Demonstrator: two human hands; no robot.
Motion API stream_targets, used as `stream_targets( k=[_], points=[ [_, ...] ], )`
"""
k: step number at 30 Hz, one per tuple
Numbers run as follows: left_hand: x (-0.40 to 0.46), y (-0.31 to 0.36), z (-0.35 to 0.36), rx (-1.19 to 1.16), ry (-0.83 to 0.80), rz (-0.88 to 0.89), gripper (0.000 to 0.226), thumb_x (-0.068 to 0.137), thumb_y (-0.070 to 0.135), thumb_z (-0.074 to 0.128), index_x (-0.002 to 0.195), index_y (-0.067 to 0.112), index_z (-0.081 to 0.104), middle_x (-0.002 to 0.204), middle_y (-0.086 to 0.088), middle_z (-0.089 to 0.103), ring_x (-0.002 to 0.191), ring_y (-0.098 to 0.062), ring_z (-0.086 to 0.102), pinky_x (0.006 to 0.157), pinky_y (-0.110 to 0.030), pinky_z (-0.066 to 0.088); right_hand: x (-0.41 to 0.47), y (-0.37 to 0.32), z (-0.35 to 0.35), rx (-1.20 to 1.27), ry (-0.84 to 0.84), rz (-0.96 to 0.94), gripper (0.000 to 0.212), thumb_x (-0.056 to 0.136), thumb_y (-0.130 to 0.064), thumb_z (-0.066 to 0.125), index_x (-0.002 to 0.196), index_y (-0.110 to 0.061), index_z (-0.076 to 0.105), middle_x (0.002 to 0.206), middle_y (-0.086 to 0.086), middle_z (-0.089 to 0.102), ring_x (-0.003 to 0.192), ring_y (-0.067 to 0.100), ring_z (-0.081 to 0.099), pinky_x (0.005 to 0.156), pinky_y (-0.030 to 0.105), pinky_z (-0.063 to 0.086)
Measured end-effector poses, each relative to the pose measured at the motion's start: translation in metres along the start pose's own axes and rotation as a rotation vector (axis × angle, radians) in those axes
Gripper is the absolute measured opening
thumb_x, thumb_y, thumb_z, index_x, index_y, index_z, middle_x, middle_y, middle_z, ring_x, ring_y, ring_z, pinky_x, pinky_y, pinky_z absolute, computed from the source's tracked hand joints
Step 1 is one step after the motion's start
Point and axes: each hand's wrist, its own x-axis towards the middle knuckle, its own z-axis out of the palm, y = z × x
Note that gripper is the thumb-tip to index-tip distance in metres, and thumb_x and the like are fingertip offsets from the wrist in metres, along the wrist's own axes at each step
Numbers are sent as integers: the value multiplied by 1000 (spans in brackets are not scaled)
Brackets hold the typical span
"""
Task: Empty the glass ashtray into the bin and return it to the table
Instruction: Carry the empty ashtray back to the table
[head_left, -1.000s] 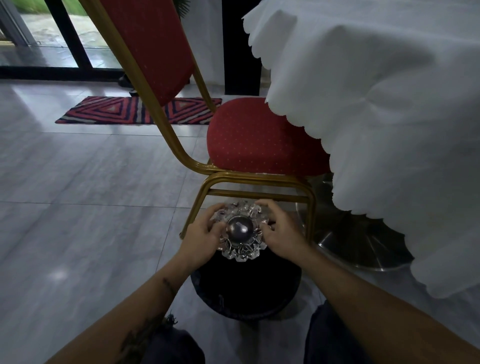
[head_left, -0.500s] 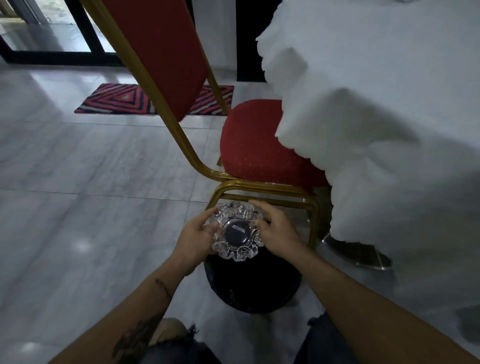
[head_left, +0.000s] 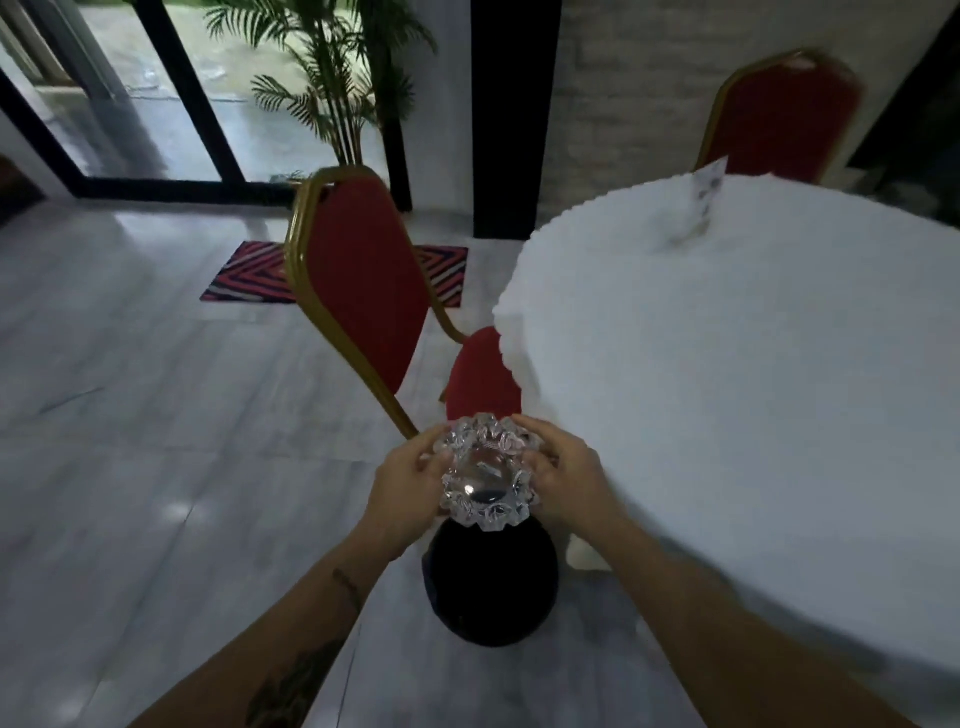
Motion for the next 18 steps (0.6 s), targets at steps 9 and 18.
stream_targets(
  k=[9,18],
  points=[
    [-2,101,104,130,-119,152,35,97,26,53,129,34,65,112,8,75,102,-9,70,96,-37,57,-21,-23,-146,-32,201,99,38,98,-9,52,122,-35,67,91,4,73,52,7,61,58,31,59],
    [35,131,286,-26,-266,-74,49,92,7,39,126,32,65,117,-10,71,97,-30,74,71,-45,65,6,64,-289,-137,180,259,58,88,-2,42,131,-37,59,124,-3,66,97,16,60,78,25,46]
  ],
)
